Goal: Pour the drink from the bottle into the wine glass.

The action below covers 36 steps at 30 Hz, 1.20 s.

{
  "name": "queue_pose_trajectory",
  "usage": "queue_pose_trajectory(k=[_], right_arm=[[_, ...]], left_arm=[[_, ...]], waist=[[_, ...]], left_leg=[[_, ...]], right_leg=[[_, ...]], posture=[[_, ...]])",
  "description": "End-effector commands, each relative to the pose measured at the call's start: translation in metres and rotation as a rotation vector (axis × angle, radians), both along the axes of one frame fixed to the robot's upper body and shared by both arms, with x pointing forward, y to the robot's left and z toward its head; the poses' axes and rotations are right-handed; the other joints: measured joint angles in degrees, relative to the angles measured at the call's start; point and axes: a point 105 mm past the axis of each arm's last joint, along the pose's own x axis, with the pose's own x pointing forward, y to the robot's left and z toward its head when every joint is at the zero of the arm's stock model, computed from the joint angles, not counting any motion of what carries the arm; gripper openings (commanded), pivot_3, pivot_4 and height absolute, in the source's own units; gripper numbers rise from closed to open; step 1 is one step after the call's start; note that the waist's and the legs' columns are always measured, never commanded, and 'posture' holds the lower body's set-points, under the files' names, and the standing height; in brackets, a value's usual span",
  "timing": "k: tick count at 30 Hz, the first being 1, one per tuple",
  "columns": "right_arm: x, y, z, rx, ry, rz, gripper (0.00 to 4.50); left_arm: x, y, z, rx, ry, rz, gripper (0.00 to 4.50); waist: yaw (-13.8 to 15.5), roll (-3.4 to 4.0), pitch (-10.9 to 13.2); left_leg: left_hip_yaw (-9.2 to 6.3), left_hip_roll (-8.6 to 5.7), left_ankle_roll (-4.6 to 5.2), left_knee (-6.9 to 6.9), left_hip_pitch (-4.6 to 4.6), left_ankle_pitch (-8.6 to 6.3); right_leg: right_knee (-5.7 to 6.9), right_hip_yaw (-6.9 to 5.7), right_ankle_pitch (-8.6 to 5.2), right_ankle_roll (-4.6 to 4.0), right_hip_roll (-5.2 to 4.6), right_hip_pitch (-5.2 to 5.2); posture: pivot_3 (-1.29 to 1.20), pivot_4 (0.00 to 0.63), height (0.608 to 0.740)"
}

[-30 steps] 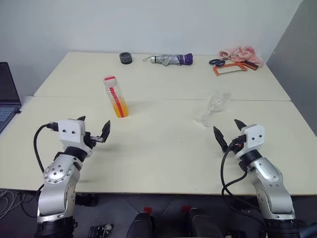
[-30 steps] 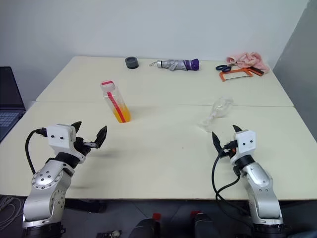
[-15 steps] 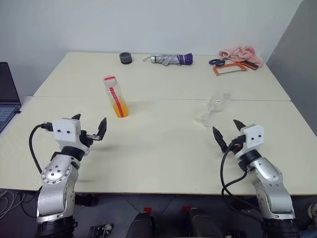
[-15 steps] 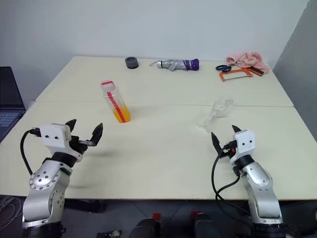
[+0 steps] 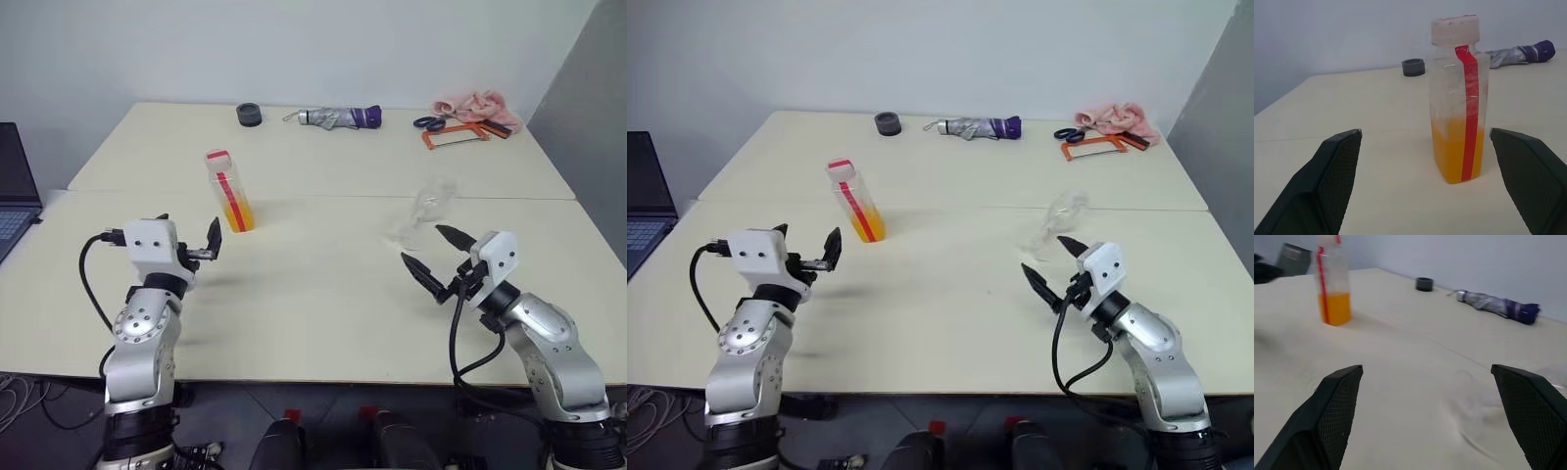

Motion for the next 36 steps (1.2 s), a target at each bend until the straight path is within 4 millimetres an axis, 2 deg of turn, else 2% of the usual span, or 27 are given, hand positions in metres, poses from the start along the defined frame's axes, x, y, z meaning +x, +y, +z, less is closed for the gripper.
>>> queue_pose_trajectory(k=[1,4,7,15,22,30,36], right_arm=[[-0.008,0.012,0.015,0.002,-0.025,0.086,4.50],[-0.012,0.018,0.016,-0.009,-0.003,0.138,4.50],[-0.018,0.024,0.014,-0.041,0.018,0.191,4.50],[-0.019,0.023,0.006,-0.053,0.034,0.214,4.50],[-0.015,0.021,0.006,-0.064,0.026,0.225,4.50],[-0.012,0.027,0.016,-0.074,0.006,0.249,4.50],[-0.010,0.031,0.020,-0.083,-0.003,0.268,4.50]], left_arm=[[0.007,-0.001,0.007,0.001,-0.018,0.068,4.48],[0.016,-0.007,0.006,-0.013,-0.012,0.090,4.48],[0.028,-0.023,0.003,-0.030,0.004,0.064,4.48],[0.049,-0.043,0.008,-0.009,-0.006,0.036,4.48],[0.062,-0.046,0.014,-0.004,-0.022,0.076,4.48],[0.076,-0.053,0.028,-0.021,-0.054,0.097,4.48],[0.083,-0.051,0.033,-0.008,-0.050,0.126,4.48]], waist=[[0.00,0.00,0.00],[0.05,0.00,0.00],[0.13,-0.01,0.00],[0.12,-0.02,0.00],[0.13,-0.02,0.00],[0.16,-0.04,0.01],[0.14,-0.04,0.01]], left_leg=[[0.00,-0.02,0.00,0.00,0.00,0.00],[-0.01,-0.30,0.00,0.00,0.00,0.00],[-0.06,-0.38,0.00,0.01,-0.01,0.00],[-0.08,-0.41,-0.01,0.02,-0.02,0.01],[-0.06,-0.44,-0.02,0.03,-0.02,0.01],[-0.08,-0.46,-0.03,0.03,-0.05,0.01],[-0.08,-0.46,-0.03,0.03,-0.05,0.02]], right_leg=[[0.00,0.00,0.00,0.00,0.00,0.00],[0.00,0.00,0.00,0.00,-0.03,0.01],[0.00,-0.02,0.00,0.01,-0.06,0.01],[0.00,-0.03,0.01,0.01,-0.06,0.01],[-0.01,0.00,0.01,0.02,-0.09,0.01],[-0.02,-0.03,0.02,0.03,-0.10,0.01],[-0.01,-0.03,0.02,0.03,-0.10,-0.01]], posture=[[0.00,0.150,0.740],[0.00,0.150,0.740],[0.00,0.150,0.740],[0.00,0.150,0.740],[0.00,0.150,0.740],[0.00,0.150,0.740],[0.00,0.150,0.740]])
